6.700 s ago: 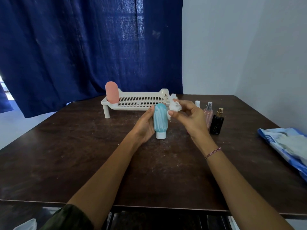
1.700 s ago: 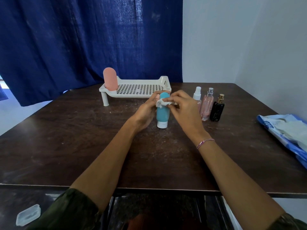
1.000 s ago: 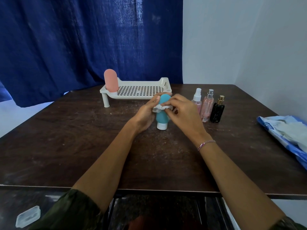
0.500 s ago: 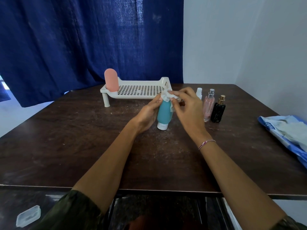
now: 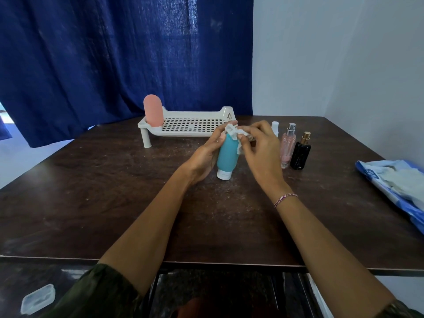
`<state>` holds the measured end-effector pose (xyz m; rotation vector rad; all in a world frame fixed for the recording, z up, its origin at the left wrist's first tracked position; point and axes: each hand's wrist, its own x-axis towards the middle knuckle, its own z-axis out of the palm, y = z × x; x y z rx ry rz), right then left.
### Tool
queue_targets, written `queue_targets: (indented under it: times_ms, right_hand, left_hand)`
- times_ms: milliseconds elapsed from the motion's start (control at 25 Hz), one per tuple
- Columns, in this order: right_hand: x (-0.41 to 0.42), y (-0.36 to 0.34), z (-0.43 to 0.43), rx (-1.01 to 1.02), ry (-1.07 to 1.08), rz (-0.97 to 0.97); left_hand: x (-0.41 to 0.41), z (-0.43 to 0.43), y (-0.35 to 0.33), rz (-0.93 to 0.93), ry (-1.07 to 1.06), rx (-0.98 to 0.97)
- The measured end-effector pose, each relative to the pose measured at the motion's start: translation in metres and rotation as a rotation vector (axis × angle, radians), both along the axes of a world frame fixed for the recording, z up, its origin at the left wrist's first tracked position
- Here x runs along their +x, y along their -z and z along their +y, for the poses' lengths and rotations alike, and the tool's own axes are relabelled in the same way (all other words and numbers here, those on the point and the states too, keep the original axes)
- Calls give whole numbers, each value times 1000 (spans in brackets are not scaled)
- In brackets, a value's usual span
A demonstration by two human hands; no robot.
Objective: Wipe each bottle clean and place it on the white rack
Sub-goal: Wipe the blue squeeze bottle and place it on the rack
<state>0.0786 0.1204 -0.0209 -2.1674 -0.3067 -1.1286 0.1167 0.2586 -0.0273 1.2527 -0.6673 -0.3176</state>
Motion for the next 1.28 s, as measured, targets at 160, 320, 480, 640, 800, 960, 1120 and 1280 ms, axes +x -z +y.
queue_targets:
  times_ms: [160,320,480,640,800,960,1120,1280]
  right_hand:
    - [-3,1,4,-64,-82,-50]
    - [2,0,-2,10,-9,2]
    - [3,4,-3,-5,-21,34]
    - [1,9,-1,-63,-86,81]
    - [-1,9,-3,-137,-146,139]
    - [-1,3,-3,-93,-131,72]
    - [-1,1,-2,-82,-48,-61]
    - [-3,4,-2,-161,-100,43]
  left_hand:
    - [-1,0,0,-23,22,-17]
    - [3,1,1,-9,-13,-13]
    - [7,7,2,-12,-45,0]
    - [8,10,2,32,-51,-37]
    - [10,12,2,69,-71,-50]
    - [9,10,1,71,-22,-58]
    - [9,9,1,89,8,-83]
    - [11,12,1,92,-49,-78]
